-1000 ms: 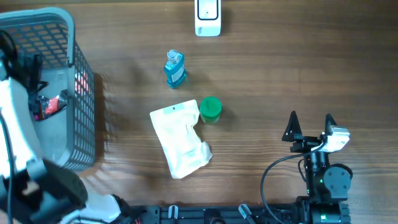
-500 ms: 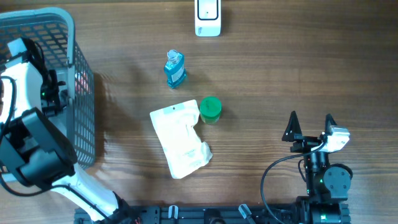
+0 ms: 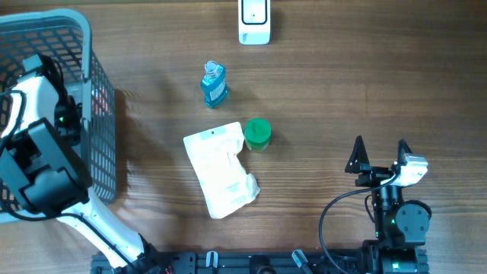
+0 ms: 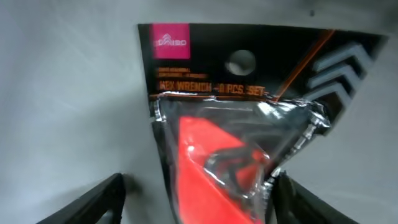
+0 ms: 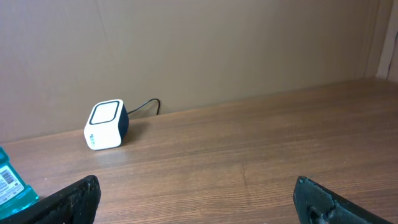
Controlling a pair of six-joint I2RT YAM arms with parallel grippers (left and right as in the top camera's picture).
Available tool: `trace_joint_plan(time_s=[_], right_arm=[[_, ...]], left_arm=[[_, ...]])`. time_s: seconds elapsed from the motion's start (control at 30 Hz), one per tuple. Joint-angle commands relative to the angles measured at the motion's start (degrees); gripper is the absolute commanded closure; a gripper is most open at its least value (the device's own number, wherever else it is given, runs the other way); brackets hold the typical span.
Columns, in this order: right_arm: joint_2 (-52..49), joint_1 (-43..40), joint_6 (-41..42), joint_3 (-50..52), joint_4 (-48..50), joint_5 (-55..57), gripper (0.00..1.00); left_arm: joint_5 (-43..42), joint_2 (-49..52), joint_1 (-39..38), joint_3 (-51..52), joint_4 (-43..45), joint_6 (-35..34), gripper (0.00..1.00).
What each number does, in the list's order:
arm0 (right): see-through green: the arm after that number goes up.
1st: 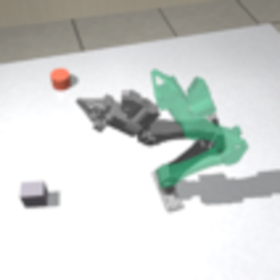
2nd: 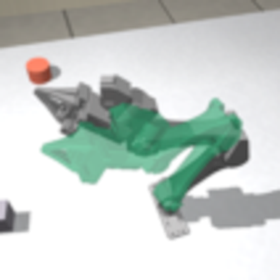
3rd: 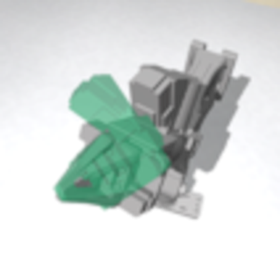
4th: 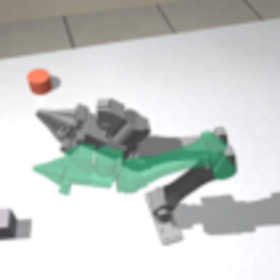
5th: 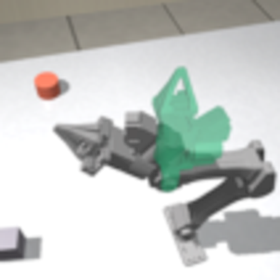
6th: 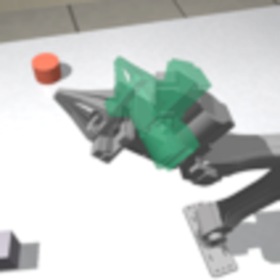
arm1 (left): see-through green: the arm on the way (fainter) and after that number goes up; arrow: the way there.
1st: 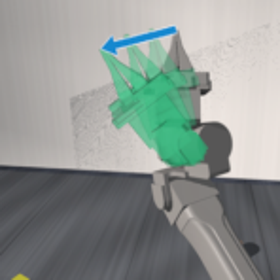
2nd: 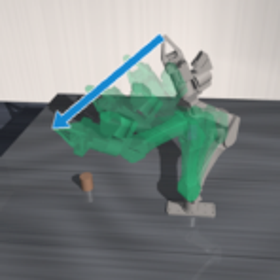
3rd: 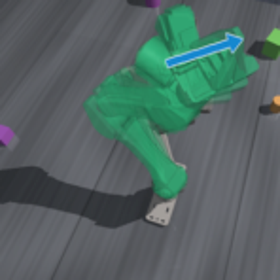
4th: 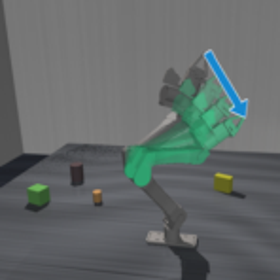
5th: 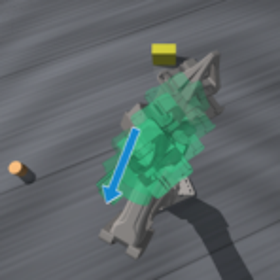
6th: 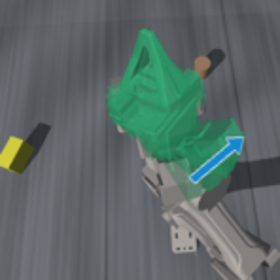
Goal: Scan the item barcode
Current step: 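Move the left gripper back into the basket toward the hex wrench package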
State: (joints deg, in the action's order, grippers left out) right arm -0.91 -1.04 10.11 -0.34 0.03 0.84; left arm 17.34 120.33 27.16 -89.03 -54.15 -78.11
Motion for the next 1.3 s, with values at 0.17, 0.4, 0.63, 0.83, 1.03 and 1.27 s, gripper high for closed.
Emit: trace_joint_plan(time_s=[0.17, 0.4, 0.63, 0.83, 1.03, 1.27], right_arm=[[0.4, 0.2, -1.0, 0.0, 0.3, -0.9, 0.0], [0.4, 0.2, -1.0, 0.0, 0.3, -0.9, 0.0], [0.4, 0.2, -1.0, 0.0, 0.3, -0.9, 0.0], [0.4, 0.2, -1.0, 0.0, 0.3, -0.9, 0.0], [0.4, 0.2, -1.0, 0.0, 0.3, -0.9, 0.0], [0.4, 0.2, -1.0, 0.0, 0.3, -0.9, 0.0]], left_arm=[[1.0, 2.6, 0.1, -0.1, -0.5, -0.8, 0.53], [0.9, 2.5, 0.1, -0.1, -1.7, -0.7, 0.6], [0.9, 0.4, 0.1, -0.1, -3.6, -0.3, 0.7], [1.0, -3.0, 0.1, -0.1, -4.3, -0.3, 0.71], [1.4, -6.8, 0.1, -0.1, -4.7, -0.3, 0.75], [1.4, -10.4, 0.1, -0.1, -6.2, -0.1, 0.76]])
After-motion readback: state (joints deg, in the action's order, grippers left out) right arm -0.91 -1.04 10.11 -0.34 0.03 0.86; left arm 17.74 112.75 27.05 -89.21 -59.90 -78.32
